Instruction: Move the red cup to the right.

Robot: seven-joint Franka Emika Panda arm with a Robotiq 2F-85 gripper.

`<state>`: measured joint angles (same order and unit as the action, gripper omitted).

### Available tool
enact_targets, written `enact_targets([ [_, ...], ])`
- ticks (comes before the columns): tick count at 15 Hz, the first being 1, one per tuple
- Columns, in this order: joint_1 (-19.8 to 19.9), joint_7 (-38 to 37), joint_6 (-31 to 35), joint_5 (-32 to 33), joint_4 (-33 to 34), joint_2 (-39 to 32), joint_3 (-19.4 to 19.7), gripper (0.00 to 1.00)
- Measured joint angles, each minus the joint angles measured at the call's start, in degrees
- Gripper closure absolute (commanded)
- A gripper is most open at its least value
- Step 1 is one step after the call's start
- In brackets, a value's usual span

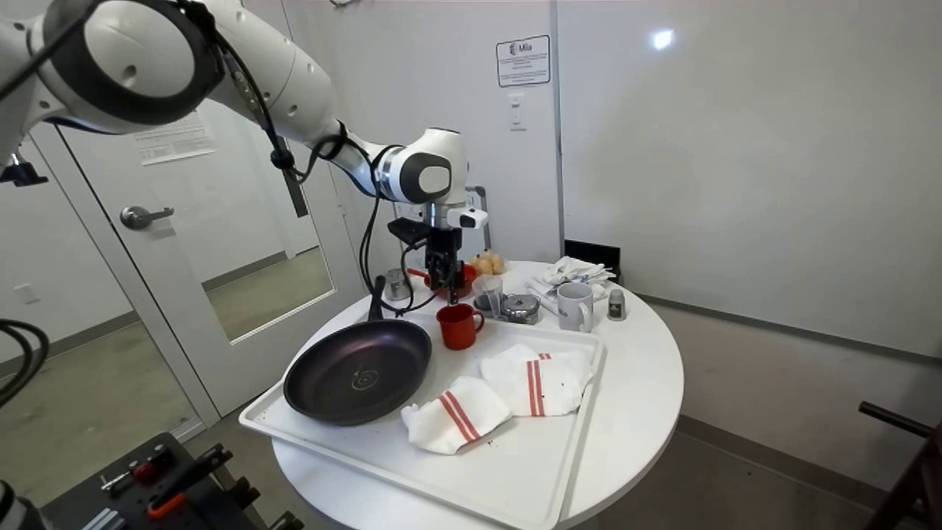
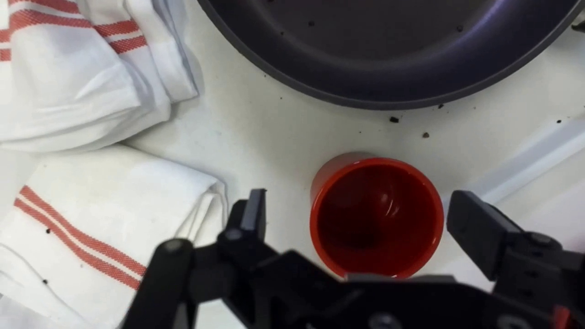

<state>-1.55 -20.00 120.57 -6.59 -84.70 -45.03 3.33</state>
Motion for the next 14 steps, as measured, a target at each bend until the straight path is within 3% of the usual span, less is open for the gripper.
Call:
enact_targets([
  [14,2.0,-5.2,-11.4,-0.8,20.5,-14.6,0.2,0.0],
])
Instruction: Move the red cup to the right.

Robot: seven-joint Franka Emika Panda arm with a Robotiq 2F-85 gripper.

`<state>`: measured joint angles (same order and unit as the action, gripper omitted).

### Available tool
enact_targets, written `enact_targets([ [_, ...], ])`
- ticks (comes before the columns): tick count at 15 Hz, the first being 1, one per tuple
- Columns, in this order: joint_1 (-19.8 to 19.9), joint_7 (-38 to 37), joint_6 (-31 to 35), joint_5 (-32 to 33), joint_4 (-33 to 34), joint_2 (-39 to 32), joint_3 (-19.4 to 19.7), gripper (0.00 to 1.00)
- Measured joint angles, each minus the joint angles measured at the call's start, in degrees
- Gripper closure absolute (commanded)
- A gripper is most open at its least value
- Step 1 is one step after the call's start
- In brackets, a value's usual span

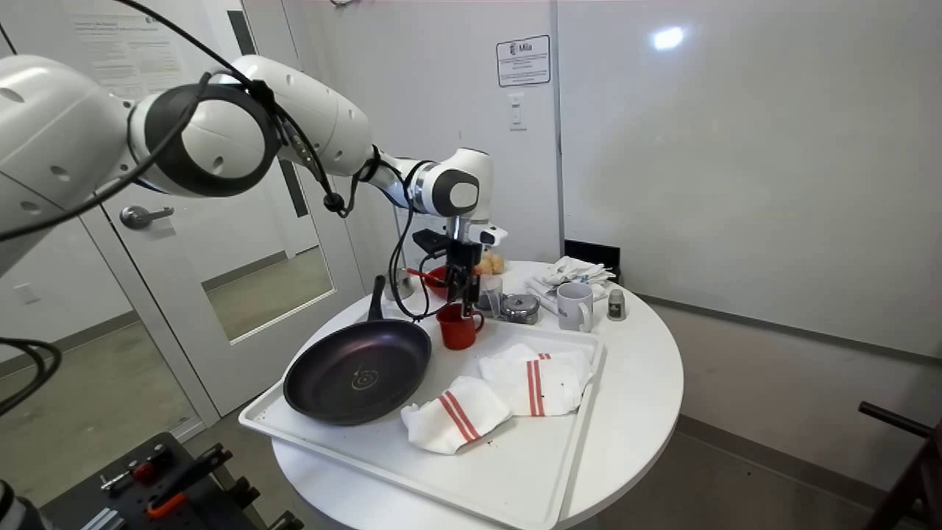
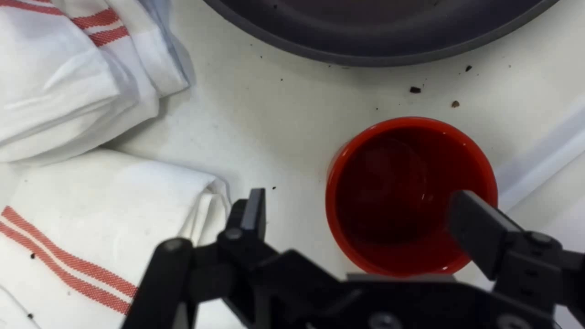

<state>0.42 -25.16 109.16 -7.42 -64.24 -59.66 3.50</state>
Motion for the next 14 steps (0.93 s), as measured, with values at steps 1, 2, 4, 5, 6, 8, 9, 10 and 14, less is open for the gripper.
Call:
enact_targets([
  [1,0.0,-0.3,-0.3,0.0,1.0,-0.9,0.0,0.0],
  [2,0.1,-0.6,-0.5,0.0,2.0,-1.7,0.0,0.0],
  [4,0.3,-0.9,-0.9,0.0,3.7,-3.1,0.0,0.0],
  [5,0.5,-1.0,-1.0,0.0,4.4,-3.8,0.0,0.0],
  [6,0.7,-1.0,-1.0,0.0,5.0,-4.4,0.0,0.0],
  [8,1.0,-1.0,-1.0,0.0,6.1,-5.3,0.1,0.0],
  [9,1.2,-1.0,-1.0,0.0,6.5,-5.7,0.1,0.0],
  [10,1.3,-1.0,-1.0,0.0,6.8,-6.0,0.1,0.0],
  [14,1.6,-1.0,-1.0,0.0,7.6,-6.6,0.1,0.31],
])
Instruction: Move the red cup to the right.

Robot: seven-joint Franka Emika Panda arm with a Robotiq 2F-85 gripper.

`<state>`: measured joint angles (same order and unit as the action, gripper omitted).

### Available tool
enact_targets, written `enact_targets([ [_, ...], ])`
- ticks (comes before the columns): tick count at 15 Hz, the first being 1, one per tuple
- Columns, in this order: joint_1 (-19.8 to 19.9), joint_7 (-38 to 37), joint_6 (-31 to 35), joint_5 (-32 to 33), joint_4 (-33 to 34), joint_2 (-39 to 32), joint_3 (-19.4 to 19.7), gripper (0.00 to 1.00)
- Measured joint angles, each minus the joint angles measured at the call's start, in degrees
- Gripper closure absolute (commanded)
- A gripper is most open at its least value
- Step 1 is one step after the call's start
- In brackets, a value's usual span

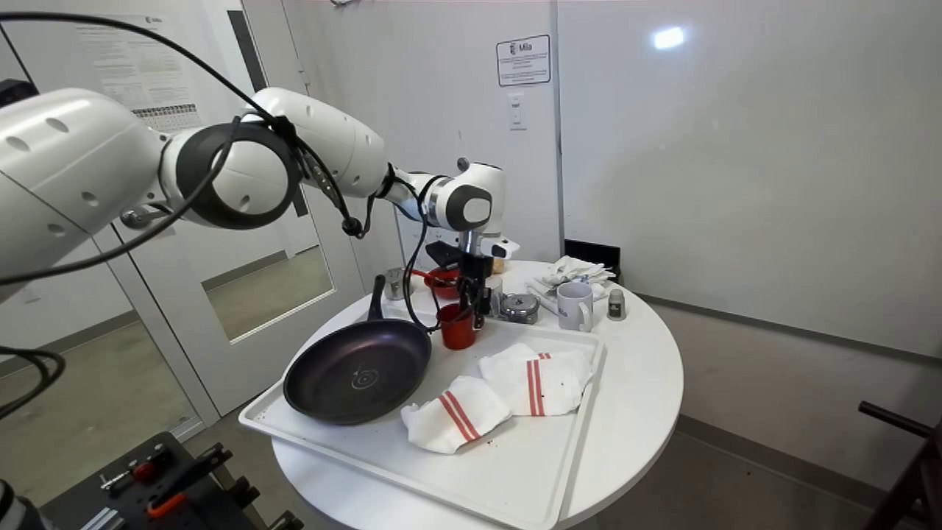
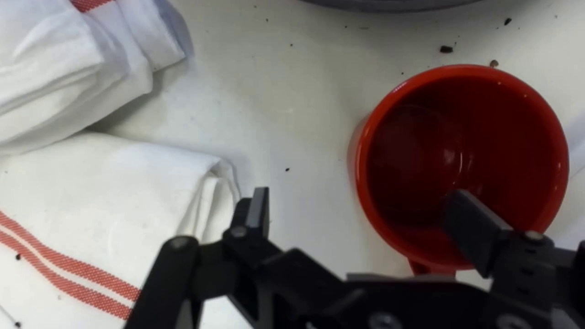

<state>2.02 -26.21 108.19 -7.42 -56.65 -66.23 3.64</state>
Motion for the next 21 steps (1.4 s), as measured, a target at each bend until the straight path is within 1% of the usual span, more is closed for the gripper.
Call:
enact_targets([
  [5,0.0,0.0,0.0,0.0,0.4,-0.1,0.0,0.67],
  [6,0.0,0.0,0.0,0.0,0.4,-0.1,0.0,0.76],
  [9,0.0,0.0,0.0,0.0,0.4,-0.2,0.0,0.99],
  [11,0.0,0.0,0.0,0.0,0.4,-0.2,0.0,1.0],
  [13,0.0,0.0,0.0,0.0,0.6,-0.2,0.0,0.98],
  [21,1.3,0.0,-0.2,0.0,1.2,-0.2,0.1,0.98],
])
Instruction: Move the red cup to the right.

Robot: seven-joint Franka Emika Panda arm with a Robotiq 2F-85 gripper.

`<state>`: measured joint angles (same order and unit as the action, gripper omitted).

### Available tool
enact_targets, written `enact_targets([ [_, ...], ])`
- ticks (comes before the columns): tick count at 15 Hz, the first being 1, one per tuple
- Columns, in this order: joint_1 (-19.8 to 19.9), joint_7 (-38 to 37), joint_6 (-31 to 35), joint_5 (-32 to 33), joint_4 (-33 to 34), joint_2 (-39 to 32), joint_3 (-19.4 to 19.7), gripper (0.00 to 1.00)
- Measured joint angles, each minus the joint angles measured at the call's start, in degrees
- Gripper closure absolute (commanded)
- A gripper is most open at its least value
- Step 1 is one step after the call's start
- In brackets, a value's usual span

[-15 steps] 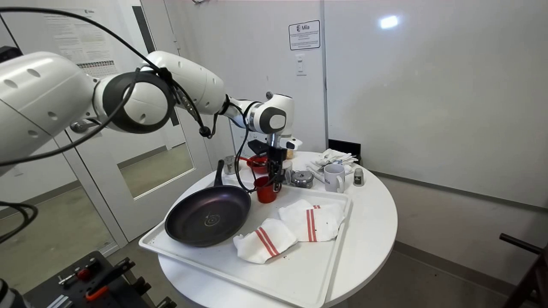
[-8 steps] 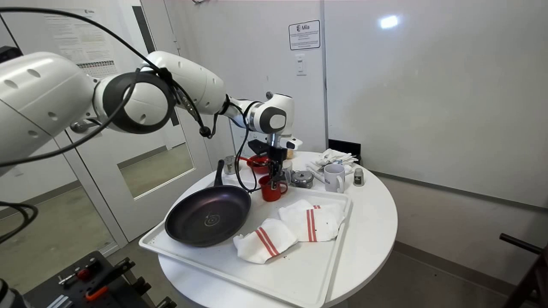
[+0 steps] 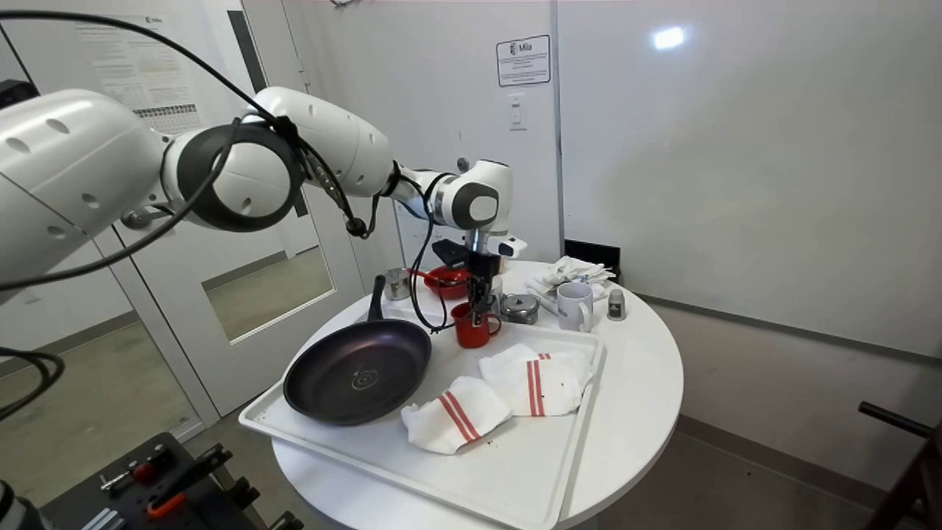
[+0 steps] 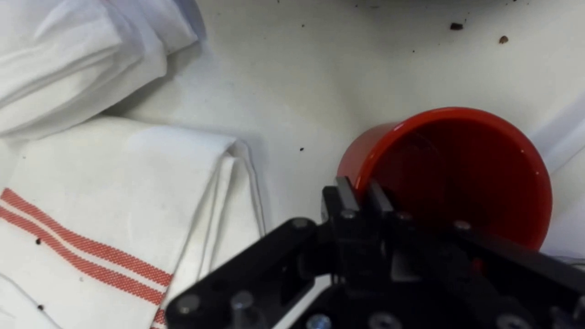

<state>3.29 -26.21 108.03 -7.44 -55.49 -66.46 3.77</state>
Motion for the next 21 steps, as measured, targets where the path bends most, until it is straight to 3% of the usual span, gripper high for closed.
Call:
enact_targets([
  [21,7.9,-0.9,0.0,-1.5,2.1,-1.3,0.8,0.98],
])
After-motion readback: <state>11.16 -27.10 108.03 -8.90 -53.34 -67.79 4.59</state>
